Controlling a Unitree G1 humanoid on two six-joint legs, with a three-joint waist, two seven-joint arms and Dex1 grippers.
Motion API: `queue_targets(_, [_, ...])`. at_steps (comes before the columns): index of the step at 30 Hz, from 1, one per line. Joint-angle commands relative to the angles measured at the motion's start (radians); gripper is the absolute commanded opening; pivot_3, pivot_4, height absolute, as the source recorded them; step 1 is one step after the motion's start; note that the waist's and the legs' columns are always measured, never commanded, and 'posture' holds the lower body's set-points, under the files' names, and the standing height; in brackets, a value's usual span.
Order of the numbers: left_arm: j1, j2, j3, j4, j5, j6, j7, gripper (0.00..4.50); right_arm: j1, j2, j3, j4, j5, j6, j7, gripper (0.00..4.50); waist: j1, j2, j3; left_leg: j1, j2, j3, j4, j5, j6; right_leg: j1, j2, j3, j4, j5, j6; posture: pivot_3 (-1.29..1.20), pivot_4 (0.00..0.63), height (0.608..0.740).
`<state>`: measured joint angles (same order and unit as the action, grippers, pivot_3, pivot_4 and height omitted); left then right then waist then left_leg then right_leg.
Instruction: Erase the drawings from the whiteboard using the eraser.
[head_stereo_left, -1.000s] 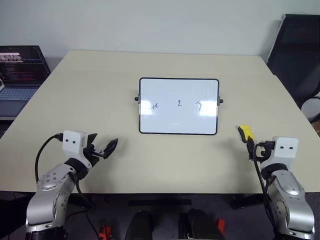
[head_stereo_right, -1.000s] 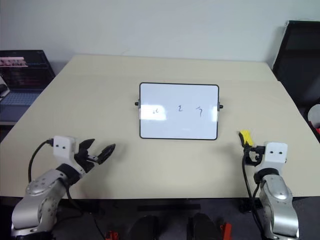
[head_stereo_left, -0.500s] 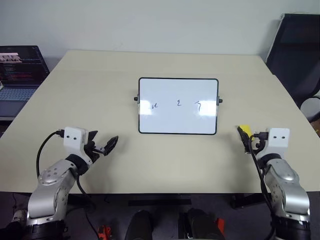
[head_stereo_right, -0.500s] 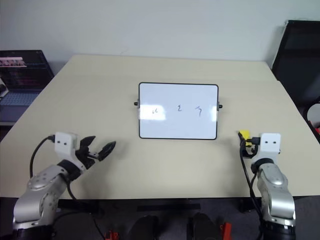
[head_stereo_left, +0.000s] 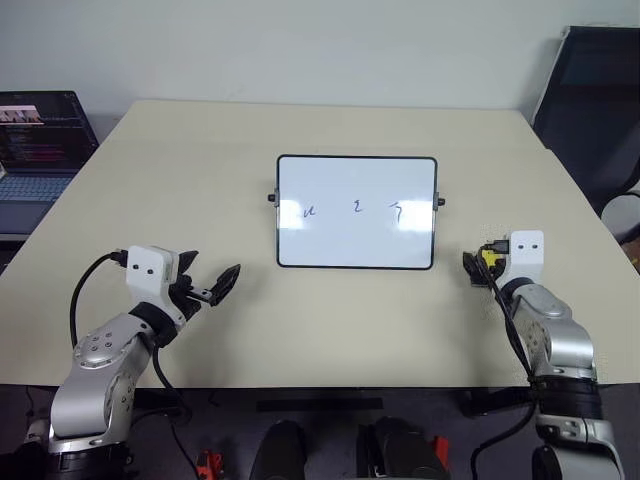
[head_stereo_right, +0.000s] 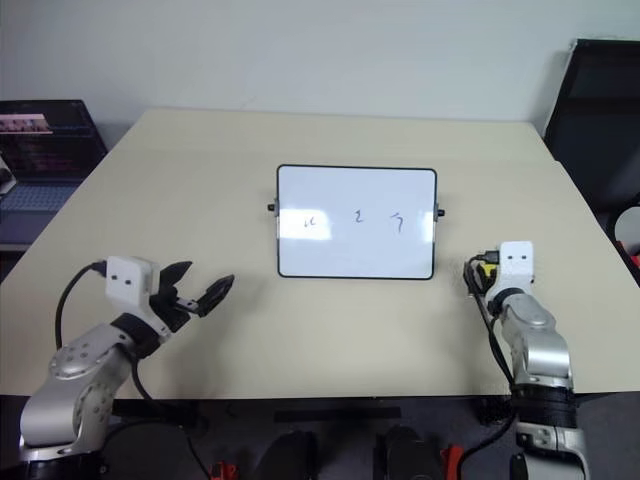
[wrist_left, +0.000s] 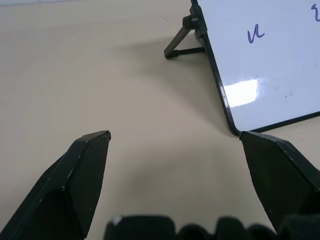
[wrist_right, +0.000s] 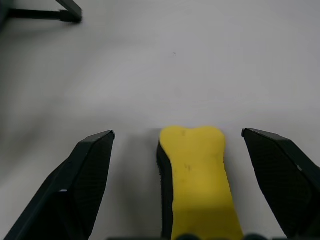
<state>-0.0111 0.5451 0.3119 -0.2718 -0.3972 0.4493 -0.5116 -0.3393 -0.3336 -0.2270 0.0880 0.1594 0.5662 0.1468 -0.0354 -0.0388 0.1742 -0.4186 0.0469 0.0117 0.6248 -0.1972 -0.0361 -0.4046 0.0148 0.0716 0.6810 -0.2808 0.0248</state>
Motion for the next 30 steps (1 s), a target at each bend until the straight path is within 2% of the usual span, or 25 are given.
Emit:
queue_targets(1, [-0.025, 0.019, 0.002, -0.037, 0.006, -0.021, -0.005, 4.50, -0.017, 0.002, -0.038, -0.004, 0.016, 0.024, -0.024, 4.47, 0.001, 0.000, 0.000, 0.000, 0.000, 0.000, 0.000, 0.000, 0.000, 0.000, 0.000, 0.000, 0.000, 0.000, 0.000, 0.00, 0.150, 0.740])
queue_targets(7, [-0.040, 0.013, -0.007, -0.031, 0.008, -0.024, -0.011, 4.50, -0.008, 0.013, -0.061, -0.022, 0.034, 0.043, -0.054, 4.47, 0.000, 0.000, 0.000, 0.000, 0.000, 0.000, 0.000, 0.000, 0.000, 0.000, 0.000, 0.000, 0.000, 0.000, 0.001, 0.00, 0.150, 0.740])
queue_targets(8, [-0.043, 0.012, -0.010, -0.028, 0.008, -0.026, -0.013, 4.50, -0.006, 0.012, -0.061, -0.026, 0.034, 0.043, -0.058, 4.30, 0.000, 0.000, 0.000, 0.000, 0.000, 0.000, 0.000, 0.000, 0.000, 0.000, 0.000, 0.000, 0.000, 0.000, 0.001, 0.00, 0.150, 0.740])
queue_targets(10, [-0.055, 0.012, -0.019, -0.019, 0.010, -0.029, -0.016, 4.50, -0.005, 0.015, -0.073, -0.033, 0.039, 0.045, -0.067, 3.85, 0.001, 0.000, 0.000, 0.000, 0.000, 0.000, 0.000, 0.000, 0.000, 0.000, 0.000, 0.000, 0.000, 0.000, 0.001, 0.00, 0.150, 0.740])
queue_targets(17, [-0.086, 0.017, -0.023, 0.008, 0.014, -0.035, -0.030, 4.50, -0.004, 0.022, -0.090, -0.053, 0.051, 0.053, -0.080, 1.37, 0.000, 0.000, 0.000, 0.000, 0.000, 0.001, 0.000, 0.000, 0.000, 0.000, 0.000, 0.000, 0.000, 0.000, 0.001, 0.00, 0.150, 0.740])
queue_targets(18, [-0.087, 0.017, -0.023, 0.008, 0.014, -0.035, -0.032, 4.50, -0.004, 0.022, -0.090, -0.056, 0.052, 0.054, -0.082, 1.20, 0.000, 0.000, 0.000, 0.000, 0.000, 0.000, 0.000, 0.000, 0.000, 0.000, 0.000, 0.000, 0.000, 0.000, 0.001, 0.00, 0.150, 0.740])
queue_targets(25, [-0.142, 0.004, -0.071, -0.012, 0.012, -0.021, -0.032, 4.50, -0.065, 0.014, -0.044, -0.086, 0.039, -0.019, -0.073, 1.20, 0.000, 0.000, 0.000, 0.000, 0.000, 0.000, 0.000, 0.000, 0.000, 0.000, 0.001, 0.000, 0.000, 0.000, 0.001, 0.00, 0.150, 0.740])
queue_targets(28, [-0.164, 0.016, -0.163, -0.022, 0.071, -0.057, -0.060, 4.50, -0.109, 0.029, -0.003, -0.094, 0.027, -0.074, -0.062, 1.20, -0.005, 0.001, 0.001, 0.000, -0.001, 0.001, 0.001, 0.000, 0.000, 0.000, 0.001, 0.001, 0.000, 0.001, 0.002, 0.00, 0.150, 0.740])
queue_targets(30, [-0.205, -0.014, -0.247, -0.016, 0.110, -0.079, -0.061, 4.50, -0.144, 0.050, 0.042, -0.094, 0.017, -0.120, -0.046, 1.20, -0.007, 0.001, 0.001, 0.000, -0.001, 0.002, 0.000, 0.000, 0.000, 0.000, 0.001, 0.001, 0.000, 0.001, 0.002, 0.00, 0.150, 0.740])
